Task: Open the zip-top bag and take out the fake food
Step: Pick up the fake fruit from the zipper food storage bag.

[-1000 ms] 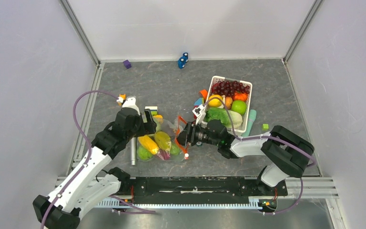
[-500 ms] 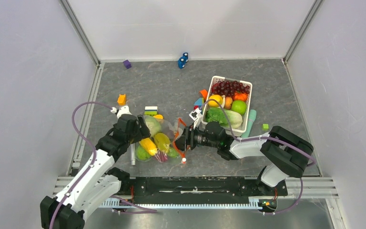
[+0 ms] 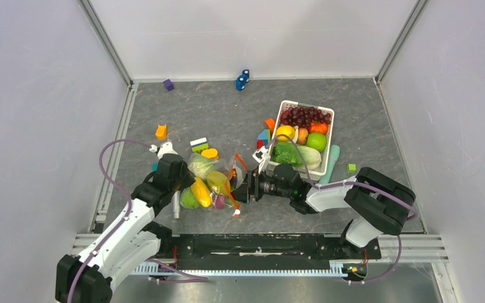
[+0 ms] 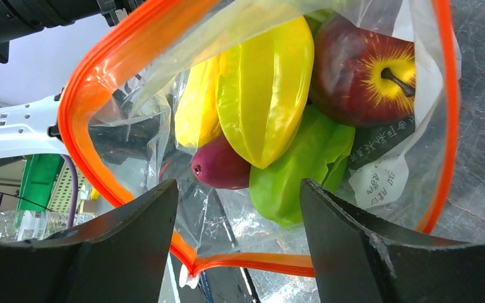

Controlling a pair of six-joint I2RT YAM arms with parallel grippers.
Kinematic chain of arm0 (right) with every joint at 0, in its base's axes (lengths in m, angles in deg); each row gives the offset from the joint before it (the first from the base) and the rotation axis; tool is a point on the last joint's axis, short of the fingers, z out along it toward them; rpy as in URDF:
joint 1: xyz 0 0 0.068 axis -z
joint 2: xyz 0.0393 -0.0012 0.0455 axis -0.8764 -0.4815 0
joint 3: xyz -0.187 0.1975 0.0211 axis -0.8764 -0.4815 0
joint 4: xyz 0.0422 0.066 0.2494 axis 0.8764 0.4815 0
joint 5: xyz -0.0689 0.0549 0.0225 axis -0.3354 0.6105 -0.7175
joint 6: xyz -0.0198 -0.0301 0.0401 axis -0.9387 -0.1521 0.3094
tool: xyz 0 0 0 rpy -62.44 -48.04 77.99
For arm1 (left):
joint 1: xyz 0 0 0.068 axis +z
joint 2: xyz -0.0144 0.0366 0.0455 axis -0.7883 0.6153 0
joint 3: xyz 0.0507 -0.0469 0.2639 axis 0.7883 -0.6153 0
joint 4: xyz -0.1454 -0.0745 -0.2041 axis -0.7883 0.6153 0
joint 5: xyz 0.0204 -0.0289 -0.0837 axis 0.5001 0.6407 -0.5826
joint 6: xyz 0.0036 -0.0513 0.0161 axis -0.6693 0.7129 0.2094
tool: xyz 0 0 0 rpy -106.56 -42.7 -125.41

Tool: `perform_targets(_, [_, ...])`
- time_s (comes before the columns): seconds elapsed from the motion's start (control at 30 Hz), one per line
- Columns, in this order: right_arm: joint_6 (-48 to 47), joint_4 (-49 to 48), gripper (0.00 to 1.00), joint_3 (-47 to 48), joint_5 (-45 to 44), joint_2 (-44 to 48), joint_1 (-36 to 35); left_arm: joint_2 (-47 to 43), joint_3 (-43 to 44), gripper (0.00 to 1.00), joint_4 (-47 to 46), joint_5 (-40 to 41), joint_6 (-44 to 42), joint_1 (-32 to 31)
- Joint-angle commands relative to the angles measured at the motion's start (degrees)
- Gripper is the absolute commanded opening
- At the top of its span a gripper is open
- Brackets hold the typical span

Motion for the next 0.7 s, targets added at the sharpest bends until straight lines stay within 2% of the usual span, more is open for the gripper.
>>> perform_targets(0.0, [-0.5, -2.7, 0.77, -0.2, -0.3, 0.8, -0.2, -0.5, -1.1, 0.14, -2.3, -2.0, -0.1, 0.3])
perform_targets(0.07, [-0.5, -2.7, 0.79, 0.2, -0.2, 0.7, -0.2, -0.1, -1.5, 0.05, -3.1, -4.0, -0.1, 0.3])
perform_targets(0.13, [-0.7, -2.5, 0.80, 0.7, -0.2, 0.6, -0.2, 0.0, -2.2, 0.02, -4.0, -5.6, -0.1, 0.3])
perform_targets(0.27, [-1.8, -0.7, 0.83, 2.7, -0.2, -0.1, -0.3, -0.3, -3.2, 0.02, -5.4, -7.8, 0.0, 0.3])
perform_targets(0.43, [-4.3, 3.2, 0.93, 6.8, -1.5, -1.8, -0.7, -0.8, -3.5, 0.02, -6.1, -9.9, -0.4, 0.3])
perform_targets(0.67, [-8.2, 10.5, 0.92, 13.3, -5.0, -4.8, -1.4, -0.6, -3.7, 0.02, -6.5, -11.9, -0.7, 0.3])
